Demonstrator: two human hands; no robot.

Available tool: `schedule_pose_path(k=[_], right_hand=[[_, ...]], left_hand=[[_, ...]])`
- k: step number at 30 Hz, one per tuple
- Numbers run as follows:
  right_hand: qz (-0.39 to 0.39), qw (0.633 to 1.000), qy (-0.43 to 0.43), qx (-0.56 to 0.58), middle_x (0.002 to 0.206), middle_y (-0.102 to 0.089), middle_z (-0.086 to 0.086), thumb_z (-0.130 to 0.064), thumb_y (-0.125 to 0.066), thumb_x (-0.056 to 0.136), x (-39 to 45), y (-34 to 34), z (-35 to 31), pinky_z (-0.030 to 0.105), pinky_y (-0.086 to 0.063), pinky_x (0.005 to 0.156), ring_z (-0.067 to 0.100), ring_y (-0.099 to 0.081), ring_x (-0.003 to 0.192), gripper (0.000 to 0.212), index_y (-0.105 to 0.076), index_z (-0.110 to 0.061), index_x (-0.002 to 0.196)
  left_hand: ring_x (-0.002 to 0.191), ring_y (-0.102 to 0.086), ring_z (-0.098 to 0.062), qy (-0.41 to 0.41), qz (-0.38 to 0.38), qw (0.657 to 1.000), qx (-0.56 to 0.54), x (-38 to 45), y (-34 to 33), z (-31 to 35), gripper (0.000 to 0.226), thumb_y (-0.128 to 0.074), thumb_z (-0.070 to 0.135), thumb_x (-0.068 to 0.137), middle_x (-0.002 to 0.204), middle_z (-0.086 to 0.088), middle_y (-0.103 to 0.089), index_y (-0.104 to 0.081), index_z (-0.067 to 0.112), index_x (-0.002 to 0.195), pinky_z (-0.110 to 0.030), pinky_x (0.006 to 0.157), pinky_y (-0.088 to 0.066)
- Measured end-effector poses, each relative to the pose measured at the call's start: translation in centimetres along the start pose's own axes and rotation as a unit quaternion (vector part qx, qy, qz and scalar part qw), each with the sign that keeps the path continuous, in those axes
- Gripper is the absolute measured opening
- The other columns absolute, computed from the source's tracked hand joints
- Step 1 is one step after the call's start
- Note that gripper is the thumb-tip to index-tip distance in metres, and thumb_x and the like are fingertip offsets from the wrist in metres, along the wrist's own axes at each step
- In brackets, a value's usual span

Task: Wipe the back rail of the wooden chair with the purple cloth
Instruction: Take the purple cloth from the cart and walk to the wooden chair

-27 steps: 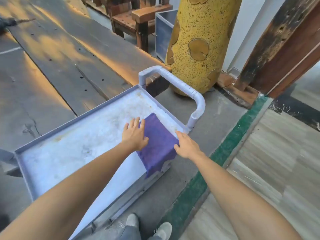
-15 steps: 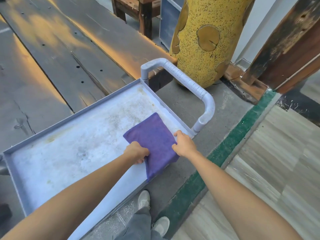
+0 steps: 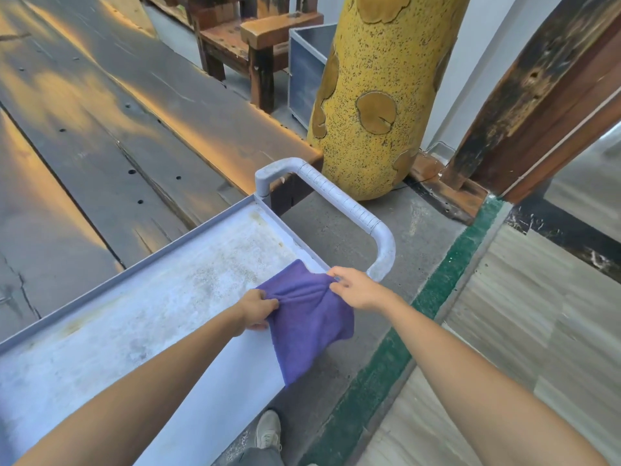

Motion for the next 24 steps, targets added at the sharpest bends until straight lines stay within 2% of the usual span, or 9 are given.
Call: schedule_pose_path(k=[3, 5, 6, 10, 13, 15, 18, 20, 24], right_hand=[[0.024, 0.999, 0.030, 0.039, 0.073, -0.070, -0.011, -0.023, -0.048, 0.107, -0.3, 2.2, -2.4, 0.028, -0.045, 0.071, 0.008, -0.060, 0.071, 0.016, -0.063, -0.026, 0.104], [0.045, 0.995, 0.049, 0.078, 0.085, -0.076, 0.001, -0.020, -0.046, 0.108, -0.5, 3.7, -4.0, 0.030, -0.049, 0.075, 0.010, -0.065, 0.075, 0.019, -0.063, -0.028, 0.106], [0.057, 0.992, 0.057, 0.101, 0.090, -0.077, 0.006, -0.018, -0.046, 0.109, -0.6, 4.4, -4.8, 0.029, -0.051, 0.078, 0.009, -0.067, 0.078, 0.021, -0.063, -0.030, 0.105], [0.131, 0.965, 0.094, 0.208, 0.103, -0.071, -0.008, -0.011, -0.048, 0.109, -1.3, 8.3, -7.2, 0.014, -0.051, 0.090, -0.006, -0.066, 0.090, 0.025, -0.066, -0.028, 0.112], [0.163, 0.936, 0.112, 0.292, 0.116, -0.069, 0.000, -0.014, -0.048, 0.109, -1.8, 11.6, -8.1, 0.028, -0.046, 0.106, 0.008, -0.061, 0.107, 0.024, -0.066, -0.020, 0.124], [0.168, 0.902, 0.139, 0.373, 0.121, -0.067, 0.003, -0.014, -0.046, 0.110, -2.2, 14.2, -8.6, 0.033, -0.044, 0.111, 0.011, -0.060, 0.111, 0.024, -0.064, -0.019, 0.124], [0.160, 0.848, 0.158, 0.480, 0.137, -0.064, 0.013, -0.016, -0.047, 0.110, -2.6, 18.4, -8.7, 0.041, -0.038, 0.120, 0.022, -0.060, 0.126, 0.034, -0.055, -0.006, 0.141], [0.141, 0.825, 0.167, 0.522, 0.146, -0.059, 0.018, -0.016, -0.050, 0.108, -2.8, 21.4, -7.9, 0.046, -0.035, 0.123, 0.029, -0.056, 0.136, 0.041, -0.051, -0.007, 0.148], [0.076, 0.820, 0.194, 0.534, 0.148, -0.057, 0.018, -0.010, -0.051, 0.104, -3.4, 25.9, -7.1, 0.053, -0.040, 0.118, 0.035, -0.058, 0.134, 0.050, -0.046, -0.018, 0.153]], left_hand=[[0.080, -0.071, -0.024, 0.011, -0.056, 0.995, -0.080, 0.1, -0.9, 0.5, 0.019, -0.059, 0.028, 0.098, 0.086, -0.009, -0.065, -0.056, 0.009, 0.096, -0.045, 0.094, -0.060], [0.094, -0.077, -0.025, 0.012, -0.095, 0.986, -0.134, 0.3, -1.4, 1.3, 0.030, -0.058, 0.035, 0.100, 0.104, -0.009, -0.076, -0.065, 0.009, 0.113, -0.045, 0.098, -0.058], [0.100, -0.077, -0.025, 0.009, -0.115, 0.980, -0.161, 0.3, -1.8, 1.9, 0.033, -0.057, 0.039, 0.100, 0.111, -0.009, -0.077, -0.066, 0.013, 0.118, -0.046, 0.099, -0.057], [0.117, -0.069, -0.022, -0.016, -0.165, 0.963, -0.210, 0.3, -2.4, 5.9, 0.049, -0.057, 0.059, 0.095, 0.118, -0.003, -0.077, -0.067, 0.021, 0.124, -0.045, 0.101, -0.053], [0.122, -0.062, -0.020, -0.040, -0.151, 0.968, -0.195, 0.4, -1.9, 10.2, 0.060, -0.053, 0.068, 0.091, 0.118, 0.000, -0.077, -0.064, 0.021, 0.127, -0.045, 0.102, -0.050], [0.122, -0.064, -0.021, -0.063, -0.157, 0.962, -0.216, 0.4, -1.9, 13.9, 0.068, -0.051, 0.072, 0.090, 0.120, -0.004, -0.076, -0.063, 0.016, 0.127, -0.046, 0.106, -0.048], [0.123, -0.066, -0.023, -0.096, -0.195, 0.948, -0.231, -0.2, -3.1, 20.0, 0.077, -0.051, 0.073, 0.086, 0.124, -0.011, -0.074, -0.063, 0.009, 0.128, -0.043, 0.109, -0.046], [0.123, -0.065, -0.025, -0.120, -0.214, 0.946, -0.211, -0.5, -4.8, 24.6, 0.074, -0.055, 0.071, 0.084, 0.127, -0.015, -0.072, -0.064, 0.011, 0.127, -0.042, 0.110, -0.042], [0.112, -0.066, -0.027, -0.161, -0.254, 0.929, -0.217, -0.8, -9.5, 31.9, 0.055, -0.063, 0.064, 0.081, 0.119, -0.014, -0.073, -0.070, 0.019, 0.113, -0.045, 0.106, -0.042]])
Point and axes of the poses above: each hand's wrist, its own x-axis towards the middle knuckle, its own y-axis out of the back of the hand, z = x × y, the point moved 9 cm from there along x, towards the middle knuckle
